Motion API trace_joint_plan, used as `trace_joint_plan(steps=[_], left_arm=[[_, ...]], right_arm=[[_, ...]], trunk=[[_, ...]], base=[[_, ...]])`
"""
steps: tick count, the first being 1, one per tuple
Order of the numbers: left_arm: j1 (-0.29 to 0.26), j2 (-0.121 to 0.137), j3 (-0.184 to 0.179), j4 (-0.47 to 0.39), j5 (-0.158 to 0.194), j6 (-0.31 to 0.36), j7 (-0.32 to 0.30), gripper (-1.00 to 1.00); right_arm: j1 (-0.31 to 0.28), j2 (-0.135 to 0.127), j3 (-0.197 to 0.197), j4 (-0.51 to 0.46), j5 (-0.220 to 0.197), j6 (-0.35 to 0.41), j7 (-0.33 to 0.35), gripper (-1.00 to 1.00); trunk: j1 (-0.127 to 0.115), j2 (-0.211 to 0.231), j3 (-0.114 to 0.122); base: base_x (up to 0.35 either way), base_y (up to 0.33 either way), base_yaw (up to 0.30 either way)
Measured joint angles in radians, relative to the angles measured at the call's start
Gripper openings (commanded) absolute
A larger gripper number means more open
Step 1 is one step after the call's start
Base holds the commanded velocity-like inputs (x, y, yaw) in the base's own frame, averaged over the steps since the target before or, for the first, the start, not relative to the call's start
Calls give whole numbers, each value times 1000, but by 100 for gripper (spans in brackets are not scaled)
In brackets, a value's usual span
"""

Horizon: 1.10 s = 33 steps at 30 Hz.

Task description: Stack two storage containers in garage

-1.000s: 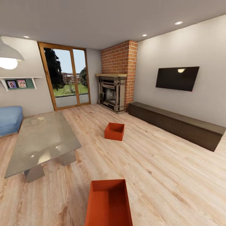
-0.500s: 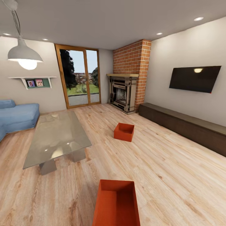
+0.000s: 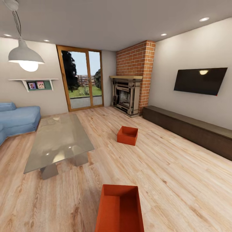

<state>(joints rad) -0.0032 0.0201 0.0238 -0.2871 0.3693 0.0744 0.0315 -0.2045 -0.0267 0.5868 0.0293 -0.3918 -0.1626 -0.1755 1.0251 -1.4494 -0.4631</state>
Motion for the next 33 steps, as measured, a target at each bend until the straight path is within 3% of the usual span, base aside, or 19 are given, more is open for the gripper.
trace_joint_plan(steps=[15, 33], left_arm=[[0, 2, 0, 1, 1, 0, 0, 100], [0, 2, 1, 0, 1, 0, 1, 100]], right_arm=[[0, 0, 0, 0, -1, -1, 0, 100], [0, 0, 0, 0, -1, -1, 0, 100]], trunk=[[0, 0, 0], [0, 0, 0]], base=[[230, -66, 0], [8, -2, -2]])
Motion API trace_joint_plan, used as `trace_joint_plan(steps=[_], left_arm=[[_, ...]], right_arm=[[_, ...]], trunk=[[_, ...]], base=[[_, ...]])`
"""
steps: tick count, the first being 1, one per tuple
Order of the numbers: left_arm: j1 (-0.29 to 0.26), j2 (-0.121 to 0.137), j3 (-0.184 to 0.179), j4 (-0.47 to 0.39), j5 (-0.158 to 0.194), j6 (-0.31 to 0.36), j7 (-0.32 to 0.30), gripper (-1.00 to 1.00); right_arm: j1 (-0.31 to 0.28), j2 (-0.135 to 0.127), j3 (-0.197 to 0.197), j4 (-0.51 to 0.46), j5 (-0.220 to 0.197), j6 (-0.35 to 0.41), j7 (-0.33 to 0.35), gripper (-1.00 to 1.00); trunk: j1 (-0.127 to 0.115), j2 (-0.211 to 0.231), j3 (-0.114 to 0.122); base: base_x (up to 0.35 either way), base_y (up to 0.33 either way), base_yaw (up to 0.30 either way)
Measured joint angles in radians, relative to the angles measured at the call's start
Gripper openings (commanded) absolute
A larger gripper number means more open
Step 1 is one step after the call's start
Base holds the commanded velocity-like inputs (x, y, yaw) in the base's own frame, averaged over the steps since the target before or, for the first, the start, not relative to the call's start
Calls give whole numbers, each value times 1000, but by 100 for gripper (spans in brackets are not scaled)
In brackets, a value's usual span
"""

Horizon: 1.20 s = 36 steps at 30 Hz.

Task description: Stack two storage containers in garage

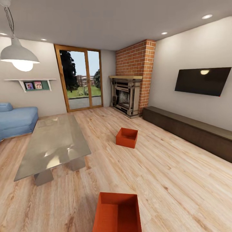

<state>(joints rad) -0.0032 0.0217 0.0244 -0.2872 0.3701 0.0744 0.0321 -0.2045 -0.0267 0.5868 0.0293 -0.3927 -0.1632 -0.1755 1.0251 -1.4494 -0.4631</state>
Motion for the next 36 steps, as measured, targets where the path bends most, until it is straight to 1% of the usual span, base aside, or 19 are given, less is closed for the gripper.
trace_joint_plan(steps=[10, 17, 25, 36], left_arm=[[0, 0, 0, 0, 0, 0, 0, 100], [0, 0, 0, 0, 1, 0, -1, 100], [0, 0, 0, 0, 0, 0, 0, 100], [0, 0, 0, 0, 0, 0, 0, 100]], right_arm=[[0, 1, -1, 0, -2, 0, 0, 100], [0, 1, -1, 0, 0, 0, 1, 100], [0, 2, 0, 0, 1, 0, 1, 100], [0, 1, 0, 0, 1, 0, 1, 100]], trunk=[[0, 0, 0], [0, 0, 0], [0, 0, 0], [0, 0, 0]], base=[[0, 0, -148], [9, 5, -15], [85, 86, -2], [8, 8, -2]])
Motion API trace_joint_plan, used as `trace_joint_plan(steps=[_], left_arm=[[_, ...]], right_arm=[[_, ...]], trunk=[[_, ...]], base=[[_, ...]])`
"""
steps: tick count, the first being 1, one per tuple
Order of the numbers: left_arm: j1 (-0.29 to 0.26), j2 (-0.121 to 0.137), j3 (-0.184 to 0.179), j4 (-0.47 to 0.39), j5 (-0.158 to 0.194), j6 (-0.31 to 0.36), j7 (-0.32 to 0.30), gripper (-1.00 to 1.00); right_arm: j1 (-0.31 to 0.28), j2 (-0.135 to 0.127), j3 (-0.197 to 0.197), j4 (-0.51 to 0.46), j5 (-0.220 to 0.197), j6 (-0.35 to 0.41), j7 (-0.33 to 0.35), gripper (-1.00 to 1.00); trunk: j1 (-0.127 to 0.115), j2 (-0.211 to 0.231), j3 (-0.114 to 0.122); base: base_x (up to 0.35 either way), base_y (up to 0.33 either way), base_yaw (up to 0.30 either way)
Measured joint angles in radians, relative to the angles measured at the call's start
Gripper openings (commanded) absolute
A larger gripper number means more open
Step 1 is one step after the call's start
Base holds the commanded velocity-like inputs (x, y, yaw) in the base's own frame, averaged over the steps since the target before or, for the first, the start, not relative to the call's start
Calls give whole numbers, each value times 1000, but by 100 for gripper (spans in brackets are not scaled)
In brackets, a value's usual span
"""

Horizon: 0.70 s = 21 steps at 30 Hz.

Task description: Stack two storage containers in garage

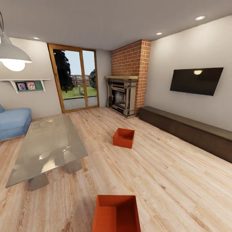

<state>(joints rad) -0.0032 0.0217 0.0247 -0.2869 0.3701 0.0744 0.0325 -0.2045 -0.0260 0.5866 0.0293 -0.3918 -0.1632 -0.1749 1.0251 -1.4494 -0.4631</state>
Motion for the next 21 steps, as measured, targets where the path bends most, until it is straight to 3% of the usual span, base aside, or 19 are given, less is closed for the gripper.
trace_joint_plan(steps=[8, 21], left_arm=[[0, 0, 0, 0, 0, 0, 0, 100], [0, 0, 0, 0, 0, 0, 0, 100]], right_arm=[[0, 1, 0, 0, -1, 0, 0, 100], [0, 0, 0, 0, 0, 1, 0, 100]], trunk=[[0, 0, 0], [0, 0, 0]], base=[[0, 0, -83], [0, 0, -5]])
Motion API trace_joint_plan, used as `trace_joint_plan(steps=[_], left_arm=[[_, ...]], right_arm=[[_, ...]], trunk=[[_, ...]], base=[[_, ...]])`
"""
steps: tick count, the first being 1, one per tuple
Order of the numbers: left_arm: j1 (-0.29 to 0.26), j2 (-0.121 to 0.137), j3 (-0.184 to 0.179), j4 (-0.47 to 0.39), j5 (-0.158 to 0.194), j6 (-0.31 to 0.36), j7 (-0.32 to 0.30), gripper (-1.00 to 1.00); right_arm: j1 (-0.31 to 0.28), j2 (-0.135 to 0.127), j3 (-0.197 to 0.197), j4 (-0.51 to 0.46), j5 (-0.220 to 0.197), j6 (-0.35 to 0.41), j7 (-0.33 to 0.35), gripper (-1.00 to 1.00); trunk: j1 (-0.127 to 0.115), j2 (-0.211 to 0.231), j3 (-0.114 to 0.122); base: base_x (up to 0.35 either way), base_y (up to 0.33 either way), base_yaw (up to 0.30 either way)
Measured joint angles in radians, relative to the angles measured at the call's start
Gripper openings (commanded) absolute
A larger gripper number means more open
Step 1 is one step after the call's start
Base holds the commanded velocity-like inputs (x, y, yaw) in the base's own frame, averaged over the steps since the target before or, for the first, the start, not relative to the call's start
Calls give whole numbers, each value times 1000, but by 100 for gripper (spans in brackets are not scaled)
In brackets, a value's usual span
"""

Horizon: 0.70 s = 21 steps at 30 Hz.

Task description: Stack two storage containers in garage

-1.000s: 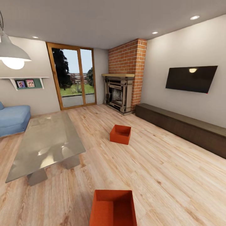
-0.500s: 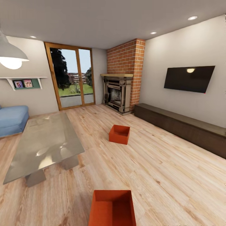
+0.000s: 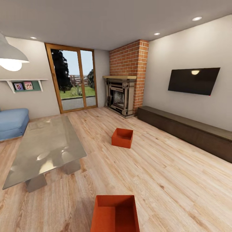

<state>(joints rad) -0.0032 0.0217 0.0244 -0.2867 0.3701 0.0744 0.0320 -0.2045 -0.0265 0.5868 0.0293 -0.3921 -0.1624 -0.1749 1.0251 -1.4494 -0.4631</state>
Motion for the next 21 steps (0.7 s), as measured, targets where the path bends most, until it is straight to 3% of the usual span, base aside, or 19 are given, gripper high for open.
trace_joint_plan(steps=[21], left_arm=[[0, 0, 1, 1, 1, 0, 0, 100]], right_arm=[[0, 2, -1, 0, -1, -1, 0, 100]], trunk=[[0, 0, 0]], base=[[0, 0, -23]])
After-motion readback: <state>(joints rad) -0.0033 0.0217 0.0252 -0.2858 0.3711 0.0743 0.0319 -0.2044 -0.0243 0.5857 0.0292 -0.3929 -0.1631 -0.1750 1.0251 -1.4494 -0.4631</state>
